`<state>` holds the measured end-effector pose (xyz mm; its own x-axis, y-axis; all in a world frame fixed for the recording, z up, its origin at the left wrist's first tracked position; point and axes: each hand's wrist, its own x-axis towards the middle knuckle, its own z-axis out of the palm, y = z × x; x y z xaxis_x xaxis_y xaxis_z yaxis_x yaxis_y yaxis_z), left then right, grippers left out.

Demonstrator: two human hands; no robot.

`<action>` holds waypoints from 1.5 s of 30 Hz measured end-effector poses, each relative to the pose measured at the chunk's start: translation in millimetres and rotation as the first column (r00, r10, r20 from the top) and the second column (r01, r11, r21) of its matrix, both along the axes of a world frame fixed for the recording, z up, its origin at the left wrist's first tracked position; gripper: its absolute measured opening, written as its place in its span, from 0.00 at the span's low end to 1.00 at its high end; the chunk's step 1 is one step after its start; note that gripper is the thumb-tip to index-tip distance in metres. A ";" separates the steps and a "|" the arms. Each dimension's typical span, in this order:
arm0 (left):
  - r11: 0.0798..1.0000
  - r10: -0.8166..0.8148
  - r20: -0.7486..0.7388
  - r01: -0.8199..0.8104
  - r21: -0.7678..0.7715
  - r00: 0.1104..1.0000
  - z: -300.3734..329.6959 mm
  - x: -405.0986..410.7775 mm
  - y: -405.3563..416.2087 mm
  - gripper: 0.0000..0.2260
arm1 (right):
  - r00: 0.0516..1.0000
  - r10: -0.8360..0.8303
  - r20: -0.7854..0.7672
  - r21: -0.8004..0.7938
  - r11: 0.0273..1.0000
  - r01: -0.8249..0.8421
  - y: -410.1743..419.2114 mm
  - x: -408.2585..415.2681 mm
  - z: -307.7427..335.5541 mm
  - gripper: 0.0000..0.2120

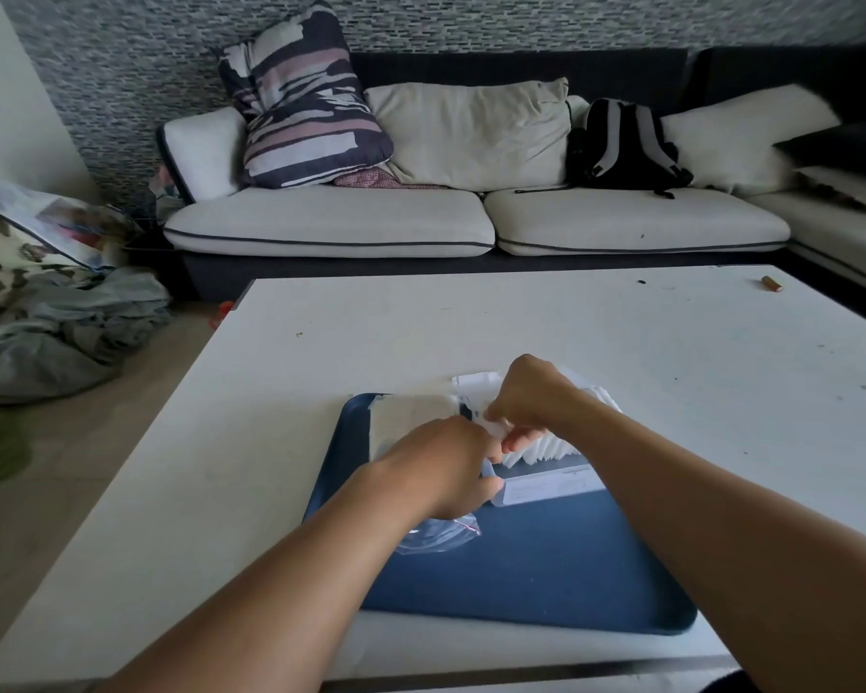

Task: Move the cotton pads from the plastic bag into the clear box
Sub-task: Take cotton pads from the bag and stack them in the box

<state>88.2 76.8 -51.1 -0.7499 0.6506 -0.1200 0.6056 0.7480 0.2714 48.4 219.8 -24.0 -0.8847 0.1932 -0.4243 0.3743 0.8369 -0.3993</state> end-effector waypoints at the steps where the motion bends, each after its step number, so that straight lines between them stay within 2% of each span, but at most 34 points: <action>1: 1.000 0.002 -0.005 -0.002 -0.006 1.000 0.0 0.5 0.9 0.05 | 0.999 0.009 -0.049 0.043 0.999 -0.007 1.2 -1.1 -5.5 0.16; 2: 1.000 0.009 -0.008 -0.009 -0.010 1.000 -0.2 1.8 1.6 0.06 | 0.994 0.003 -0.113 0.071 0.997 0.005 1.0 -0.5 -10.8 0.17; 5: 1.000 0.023 -0.003 -0.023 -0.010 1.000 -1.3 2.8 3.0 0.09 | 0.959 0.000 -0.282 0.111 0.993 0.033 -5.6 2.3 -22.3 0.05; 6: 1.000 0.023 -0.005 -0.023 -0.010 1.000 -1.0 2.6 2.7 0.10 | 0.950 0.004 -0.312 0.112 0.993 0.032 -7.2 3.2 -25.1 0.04; 11: 1.000 0.008 0.022 -0.007 -0.015 1.000 -1.0 0.9 -1.5 0.07 | 0.961 -0.045 -0.274 -0.020 0.999 0.041 7.5 1.3 -4.3 0.08; 13: 1.000 0.003 0.036 -0.003 0.005 0.999 -0.2 0.8 -3.7 0.10 | 0.948 -0.027 -0.316 0.058 0.997 0.048 19.8 -1.7 9.2 0.09; 14: 1.000 0.001 0.037 -0.002 0.009 0.999 0.0 0.6 -4.8 0.11 | 0.972 0.017 -0.236 0.069 0.998 0.000 23.5 1.1 15.3 0.09; 15: 1.000 -0.001 0.040 0.000 0.020 0.999 0.5 0.5 -5.5 0.12 | 0.993 0.079 -0.091 0.041 0.996 -0.075 24.6 6.9 19.8 0.10; 17: 0.999 -0.002 0.070 -0.001 0.046 0.998 0.7 1.5 -6.8 0.12 | 0.956 0.257 0.142 -0.025 0.966 -0.257 23.6 20.0 15.4 0.09; 18: 0.999 -0.003 0.086 -0.001 0.053 0.996 1.1 2.7 -7.5 0.12 | 0.915 0.366 0.169 0.015 0.927 -0.374 22.6 24.8 9.1 0.09; 20: 0.998 0.001 0.074 -0.006 0.066 0.997 5.8 5.1 -8.7 0.14 | 0.838 0.532 0.123 0.166 0.822 -0.546 20.0 31.4 -2.4 0.09; 21: 0.996 0.020 0.043 -0.023 0.080 0.999 10.3 5.0 -11.2 0.14 | 0.813 0.577 0.079 0.248 0.778 -0.577 18.8 32.7 -3.5 0.10; 23: 0.979 0.135 -0.019 -0.130 0.156 0.991 27.1 3.8 -23.5 0.16 | 0.808 0.586 -0.063 0.302 0.783 -0.544 17.1 36.8 7.6 0.14; 25: 0.939 0.271 0.025 -0.270 0.212 0.962 42.7 -3.0 -46.8 0.20 | 0.827 0.515 -0.223 0.136 0.857 -0.497 13.6 44.4 22.9 0.15; 26: 0.927 0.320 0.082 -0.330 0.176 0.944 47.4 -5.2 -60.4 0.24 | 0.840 0.490 -0.235 -0.005 0.863 -0.505 8.3 51.4 29.8 0.14; 28: 0.920 0.388 0.196 -0.393 -0.016 0.901 51.5 -1.7 -82.8 0.35 | 0.821 0.556 -0.134 -0.265 0.778 -0.570 -9.1 68.7 38.2 0.13; 29: 0.914 0.406 0.230 -0.387 -0.125 0.885 50.2 2.9 -88.5 0.38 | 0.789 0.611 -0.065 -0.326 0.734 -0.596 -19.6 77.0 36.5 0.13; 30: 0.909 0.407 0.228 -0.366 -0.202 0.885 46.2 9.4 -90.5 0.38 | 0.738 0.674 0.003 -0.323 0.700 -0.638 -30.5 84.6 32.4 0.14; 31: 0.906 0.399 0.195 -0.352 -0.237 0.896 39.8 14.5 -90.1 0.34 | 0.680 0.730 0.062 -0.261 0.670 -0.695 -41.4 91.1 25.1 0.15; 33: 0.914 0.371 0.067 -0.352 -0.200 0.926 25.7 15.5 -86.0 0.18 | 0.607 0.788 0.103 -0.037 0.613 -0.789 -57.9 98.1 8.8 0.15; 34: 0.920 0.368 0.002 -0.363 -0.150 0.930 22.3 13.8 -84.2 0.09 | 0.610 0.788 0.085 0.098 0.603 -0.792 -62.8 98.2 1.6 0.14; 35: 0.922 0.381 -0.032 -0.382 -0.068 0.924 21.4 11.8 -84.3 0.06 | 0.638 0.769 0.047 0.203 0.618 -0.760 -65.6 97.4 -2.2 0.12; 38: 0.900 0.413 -0.013 -0.407 0.156 0.910 26.5 7.0 -85.7 0.11 | 0.714 0.683 -0.155 0.353 0.714 -0.605 -66.7 88.5 0.7 0.10; 40: 0.894 0.408 0.007 -0.400 0.203 0.913 29.3 7.3 -84.3 0.09 | 0.733 0.633 -0.249 0.463 0.743 -0.484 -67.0 81.3 7.1 0.12; 42: 0.890 0.406 0.019 -0.400 0.218 0.914 28.9 7.0 -82.9 0.09 | 0.737 0.622 -0.263 0.568 0.717 -0.403 -68.7 74.5 8.4 0.18; 45: 0.885 0.400 0.034 -0.395 0.248 0.916 28.8 5.4 -81.0 0.11 | 0.741 0.629 -0.235 0.624 0.682 -0.381 -68.7 64.1 -3.3 0.23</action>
